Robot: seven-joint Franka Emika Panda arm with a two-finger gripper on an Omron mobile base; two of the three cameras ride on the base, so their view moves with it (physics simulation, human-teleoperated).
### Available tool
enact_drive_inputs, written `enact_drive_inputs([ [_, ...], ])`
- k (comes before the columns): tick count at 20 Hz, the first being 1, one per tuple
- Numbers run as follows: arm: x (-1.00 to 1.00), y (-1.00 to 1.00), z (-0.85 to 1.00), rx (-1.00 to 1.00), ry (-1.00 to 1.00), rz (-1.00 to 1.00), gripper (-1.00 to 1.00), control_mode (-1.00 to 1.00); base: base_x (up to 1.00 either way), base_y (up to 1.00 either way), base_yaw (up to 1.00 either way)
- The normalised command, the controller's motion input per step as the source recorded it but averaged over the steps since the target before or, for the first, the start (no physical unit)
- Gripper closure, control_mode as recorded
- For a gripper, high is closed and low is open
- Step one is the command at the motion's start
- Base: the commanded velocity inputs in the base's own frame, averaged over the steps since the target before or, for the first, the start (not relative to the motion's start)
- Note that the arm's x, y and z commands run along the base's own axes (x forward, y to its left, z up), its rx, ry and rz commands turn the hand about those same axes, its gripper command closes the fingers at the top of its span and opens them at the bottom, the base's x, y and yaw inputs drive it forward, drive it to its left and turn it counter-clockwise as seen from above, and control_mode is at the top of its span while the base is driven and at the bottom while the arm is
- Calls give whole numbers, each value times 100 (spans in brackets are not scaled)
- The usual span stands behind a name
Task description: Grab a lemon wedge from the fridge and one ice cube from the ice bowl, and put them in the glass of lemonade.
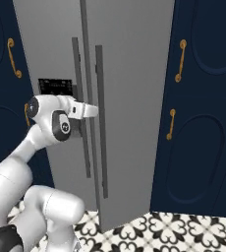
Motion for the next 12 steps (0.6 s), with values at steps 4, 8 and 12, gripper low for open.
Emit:
enact_drive_inputs([
  [4, -50, 100, 2, -15, -13, 3, -100, -100, 0, 0, 0],
  [8, -37, 96, 0, -5, -11, 0, -100, -100, 0, 0, 0],
  [12, -86, 36, 0, -3, -7, 0, -100, -100, 0, 0, 0],
])
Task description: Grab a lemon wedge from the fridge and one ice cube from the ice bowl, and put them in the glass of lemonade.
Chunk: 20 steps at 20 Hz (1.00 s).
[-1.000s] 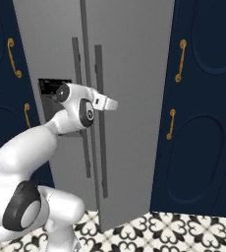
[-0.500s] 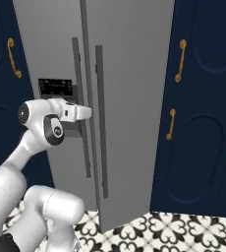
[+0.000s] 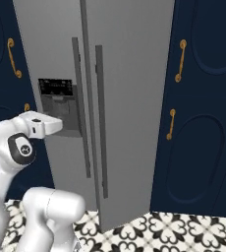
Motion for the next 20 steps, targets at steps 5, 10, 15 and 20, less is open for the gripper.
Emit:
enact_drive_inputs([
  [5, -49, 37, 1, 0, -9, -4, -100, -100, 0, 0, 0],
  [10, 39, 3, 0, 0, 0, -32, -100, -100, 0, 0, 0],
  [15, 33, 0, 0, 0, 0, -30, -100, -100, 0, 0, 0],
  [20, 36, -16, -1, 0, 0, -7, -100, -100, 0, 0, 0],
])
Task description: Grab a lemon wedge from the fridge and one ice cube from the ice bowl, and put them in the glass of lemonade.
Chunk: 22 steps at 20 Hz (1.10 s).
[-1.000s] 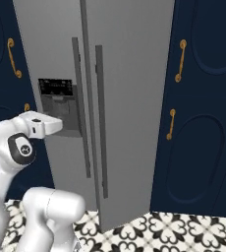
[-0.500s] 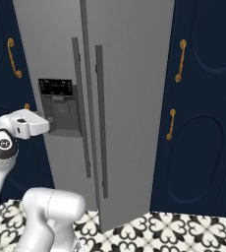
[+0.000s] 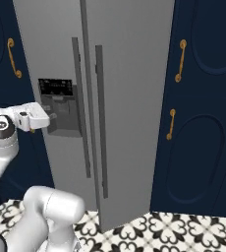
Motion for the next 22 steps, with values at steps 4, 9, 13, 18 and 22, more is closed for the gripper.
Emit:
enact_drive_inputs([
  [4, 60, -8, -2, 0, 0, 0, -100, -100, 0, 0, 0],
  [9, 13, -44, -18, 0, 0, -7, -100, -100, 0, 0, 0],
  [13, 30, -23, -6, 0, 0, -6, -100, -100, 0, 0, 0],
  [18, 44, 0, -2, 0, 0, 0, -100, -100, 0, 0, 0],
  [22, 40, 0, -7, 0, 0, 0, -100, -100, 0, 0, 0],
])
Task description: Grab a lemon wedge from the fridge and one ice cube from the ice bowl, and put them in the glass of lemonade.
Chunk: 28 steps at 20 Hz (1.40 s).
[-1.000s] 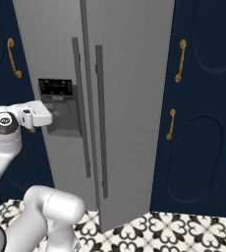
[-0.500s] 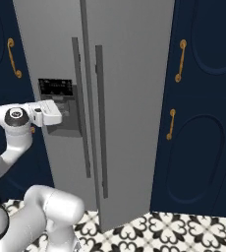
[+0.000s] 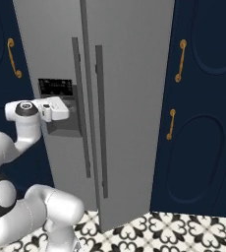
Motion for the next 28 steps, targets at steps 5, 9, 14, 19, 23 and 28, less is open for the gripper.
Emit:
enact_drive_inputs([
  [5, 49, 0, -15, 0, 0, 0, -100, -100, 0, 0, 0],
  [9, 39, -11, -15, 0, 0, -1, -100, -100, 0, 0, 0],
  [14, 34, -18, -22, 0, 0, -5, -100, -100, 0, 0, 0],
  [19, 39, -1, -25, -2, 0, -8, -100, -100, 0, 0, 0],
  [23, 27, -19, -32, -3, 0, -18, -100, -100, 0, 0, 0],
  [28, 53, 16, -14, -3, 0, -9, -100, -100, 0, 0, 0],
])
